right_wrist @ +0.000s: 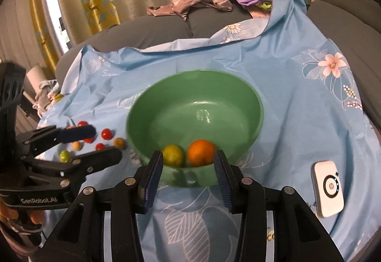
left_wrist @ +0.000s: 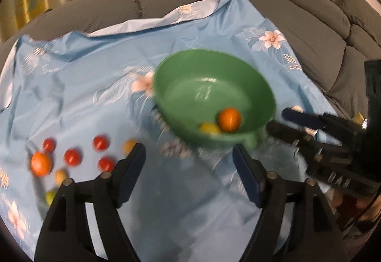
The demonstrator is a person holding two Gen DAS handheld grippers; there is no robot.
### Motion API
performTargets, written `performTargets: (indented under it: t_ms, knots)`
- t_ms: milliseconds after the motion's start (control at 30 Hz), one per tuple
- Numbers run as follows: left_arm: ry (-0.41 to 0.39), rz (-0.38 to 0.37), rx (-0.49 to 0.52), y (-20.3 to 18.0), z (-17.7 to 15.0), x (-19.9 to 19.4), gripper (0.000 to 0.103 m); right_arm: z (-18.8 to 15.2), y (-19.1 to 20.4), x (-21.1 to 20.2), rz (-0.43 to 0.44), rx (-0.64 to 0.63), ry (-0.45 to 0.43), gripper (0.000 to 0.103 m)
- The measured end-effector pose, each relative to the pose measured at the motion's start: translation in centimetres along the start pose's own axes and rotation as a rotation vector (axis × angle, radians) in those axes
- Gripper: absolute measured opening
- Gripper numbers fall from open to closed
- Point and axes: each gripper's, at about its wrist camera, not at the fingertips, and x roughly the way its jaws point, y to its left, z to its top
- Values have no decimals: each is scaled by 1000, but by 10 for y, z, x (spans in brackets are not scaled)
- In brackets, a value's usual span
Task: Organize fruits
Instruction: 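Withdraw both open tools from the bowl toward the remaining fruit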
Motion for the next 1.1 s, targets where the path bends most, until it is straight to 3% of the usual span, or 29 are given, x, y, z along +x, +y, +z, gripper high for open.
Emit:
performTargets:
  t_ms: [467,1100]
  knots:
    - [48,121,-179,62,-92,-61,83,-22,47,-19,45,-79,36,45]
    - [46,182,-393,123,-142,-86,83,-39,129,12,177,-234,143,45]
